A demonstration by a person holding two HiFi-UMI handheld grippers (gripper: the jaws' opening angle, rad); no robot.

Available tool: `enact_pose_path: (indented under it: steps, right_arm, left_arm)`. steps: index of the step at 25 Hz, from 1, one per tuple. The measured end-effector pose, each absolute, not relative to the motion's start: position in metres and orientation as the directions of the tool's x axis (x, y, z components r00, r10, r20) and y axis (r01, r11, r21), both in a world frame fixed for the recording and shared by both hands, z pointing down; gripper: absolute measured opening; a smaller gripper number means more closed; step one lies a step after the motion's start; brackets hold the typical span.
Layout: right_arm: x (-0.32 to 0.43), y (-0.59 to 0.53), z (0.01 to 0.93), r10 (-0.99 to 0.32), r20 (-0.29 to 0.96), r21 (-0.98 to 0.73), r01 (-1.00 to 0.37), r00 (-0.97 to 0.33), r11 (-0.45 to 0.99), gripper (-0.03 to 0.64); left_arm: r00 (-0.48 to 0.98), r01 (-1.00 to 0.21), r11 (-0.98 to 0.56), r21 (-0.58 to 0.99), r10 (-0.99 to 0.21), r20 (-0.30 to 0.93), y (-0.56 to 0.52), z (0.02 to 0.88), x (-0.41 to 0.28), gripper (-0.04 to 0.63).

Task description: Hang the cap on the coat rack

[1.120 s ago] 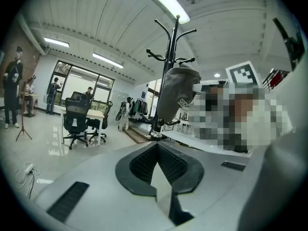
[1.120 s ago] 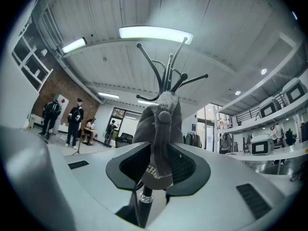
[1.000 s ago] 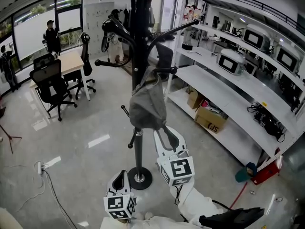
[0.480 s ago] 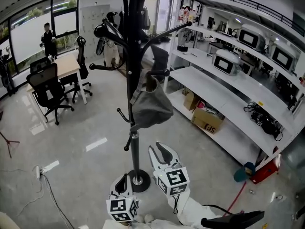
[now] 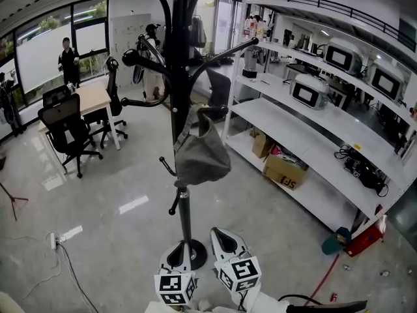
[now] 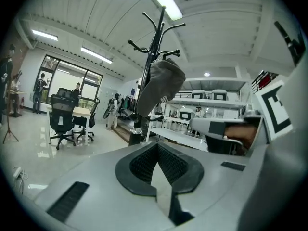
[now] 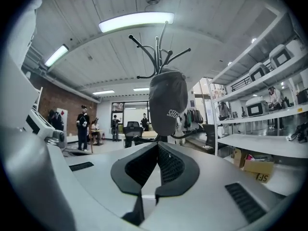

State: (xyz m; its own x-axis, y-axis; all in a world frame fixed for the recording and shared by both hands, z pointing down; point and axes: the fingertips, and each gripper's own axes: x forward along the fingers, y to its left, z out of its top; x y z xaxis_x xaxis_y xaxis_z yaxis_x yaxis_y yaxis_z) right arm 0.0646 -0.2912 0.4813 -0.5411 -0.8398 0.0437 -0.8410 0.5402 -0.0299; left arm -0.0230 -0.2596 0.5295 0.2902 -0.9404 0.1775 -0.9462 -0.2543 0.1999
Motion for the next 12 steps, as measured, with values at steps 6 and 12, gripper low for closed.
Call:
enact_pose_path:
  steps: [6,12]
  right_arm:
    - [0.072,-0.276,0.493,-0.82,0.081,-0.044,-0.824,-0.567,0.565,0.011]
    - [0.073,-0.267,0.497,-0.829,0.073,-0.082,-0.832,-0.554,0.549,0.012]
  left_arm:
    - [0.315,-0.94,-0.286,0.185,-0.937,0.151,-0.263,0.516,-0.006,0.002]
    - [0.315,-0.941,-0.293,0.168,-0.941,0.123,-0.258,0.506,-0.002,0.003]
